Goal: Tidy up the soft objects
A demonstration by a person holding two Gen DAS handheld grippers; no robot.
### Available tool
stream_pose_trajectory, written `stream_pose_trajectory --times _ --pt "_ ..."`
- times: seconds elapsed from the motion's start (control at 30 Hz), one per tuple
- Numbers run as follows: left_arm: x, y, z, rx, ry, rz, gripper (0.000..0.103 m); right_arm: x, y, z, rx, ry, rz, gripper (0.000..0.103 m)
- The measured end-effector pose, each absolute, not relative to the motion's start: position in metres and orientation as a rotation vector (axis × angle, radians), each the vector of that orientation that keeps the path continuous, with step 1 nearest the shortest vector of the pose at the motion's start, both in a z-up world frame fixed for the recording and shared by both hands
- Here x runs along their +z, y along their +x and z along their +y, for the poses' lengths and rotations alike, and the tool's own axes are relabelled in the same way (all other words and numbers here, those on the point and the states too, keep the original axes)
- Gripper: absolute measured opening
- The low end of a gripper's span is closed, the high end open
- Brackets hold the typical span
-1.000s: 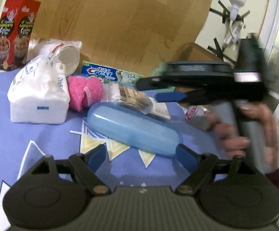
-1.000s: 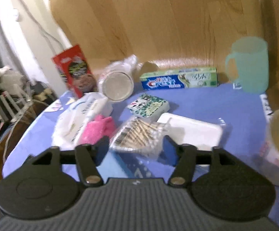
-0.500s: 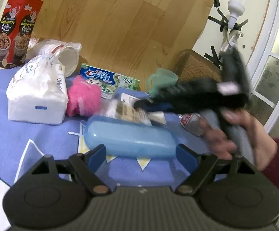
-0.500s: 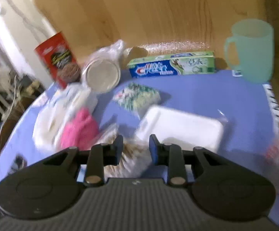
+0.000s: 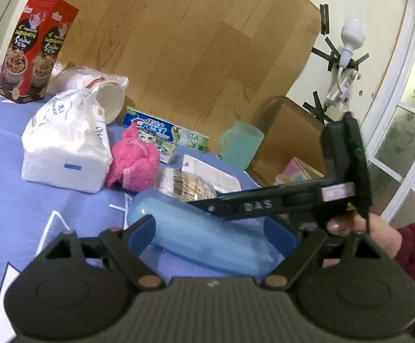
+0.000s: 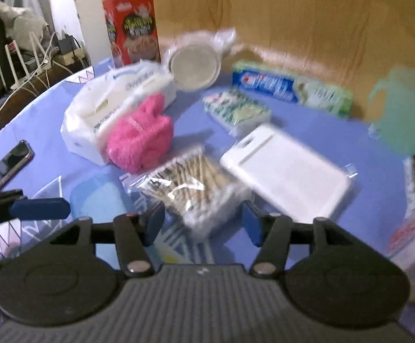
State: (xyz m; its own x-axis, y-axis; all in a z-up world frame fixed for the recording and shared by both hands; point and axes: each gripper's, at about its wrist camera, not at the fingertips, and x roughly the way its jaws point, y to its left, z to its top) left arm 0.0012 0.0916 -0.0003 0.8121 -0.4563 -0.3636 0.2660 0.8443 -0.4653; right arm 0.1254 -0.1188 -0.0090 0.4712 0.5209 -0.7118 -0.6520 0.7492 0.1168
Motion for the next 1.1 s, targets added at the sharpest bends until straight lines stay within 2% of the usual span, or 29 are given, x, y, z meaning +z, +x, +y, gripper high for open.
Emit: stream_pose_trajectory --times 0.1,0.13,0.17,0.2,0.3,0.57,0.67,0.7,0.77,0.8,0.83,0.93,1.1 --pt "0.0 0.002 0.091 -0.405 -0.413 0.489 0.086 -0.011 0.12 -0.106 0.705 -0.249 0.761 0.062" --pt "-0.001 0.002 0.091 -0.409 -0.415 0.49 0.086 -0.011 0.115 -0.106 0.699 -0.266 0.737 0.045" --pt "-0.001 0.003 0.092 -0.412 -0.418 0.49 0.086 -0.011 0.113 -0.108 0.694 -0.259 0.718 0.033" --pt "-0.001 0.003 0.093 -0.413 -0.421 0.489 0.086 -0.011 0.111 -0.11 0.682 -0.258 0.711 0.027" --pt "-0.001 0.003 0.093 -0.418 -0.426 0.487 0.086 -0.005 0.101 -0.122 0.654 -0.243 0.664 0.016" --pt "0.005 -0.003 0.087 -0.46 -0.411 0.498 0.086 0.002 0.031 -0.209 0.517 -0.194 0.595 0.015" --pt "0.022 -0.01 0.066 -0.597 -0.422 0.494 0.086 -0.003 -0.013 -0.253 0.435 -0.223 0.563 0.016" --pt "0.029 -0.011 0.05 -0.649 -0.396 0.5 0.086 -0.006 -0.022 -0.265 0.42 -0.211 0.574 0.02" --pt "0.037 -0.007 0.016 -0.721 -0.329 0.543 0.086 -0.011 -0.038 -0.29 0.404 -0.153 0.625 0.036" --pt "0.036 -0.003 -0.002 -0.746 -0.299 0.582 0.086 -0.013 -0.047 -0.302 0.401 -0.123 0.63 0.051" --pt "0.034 0.003 -0.02 -0.759 -0.271 0.635 0.085 -0.014 -0.054 -0.309 0.394 -0.11 0.616 0.057" --pt "0.02 0.027 -0.064 -0.734 -0.224 0.791 0.078 -0.015 -0.063 -0.314 0.404 -0.122 0.585 0.058" --pt "0.005 0.044 -0.075 -0.647 -0.295 0.91 0.076 -0.016 -0.051 -0.305 0.478 -0.124 0.522 0.067"
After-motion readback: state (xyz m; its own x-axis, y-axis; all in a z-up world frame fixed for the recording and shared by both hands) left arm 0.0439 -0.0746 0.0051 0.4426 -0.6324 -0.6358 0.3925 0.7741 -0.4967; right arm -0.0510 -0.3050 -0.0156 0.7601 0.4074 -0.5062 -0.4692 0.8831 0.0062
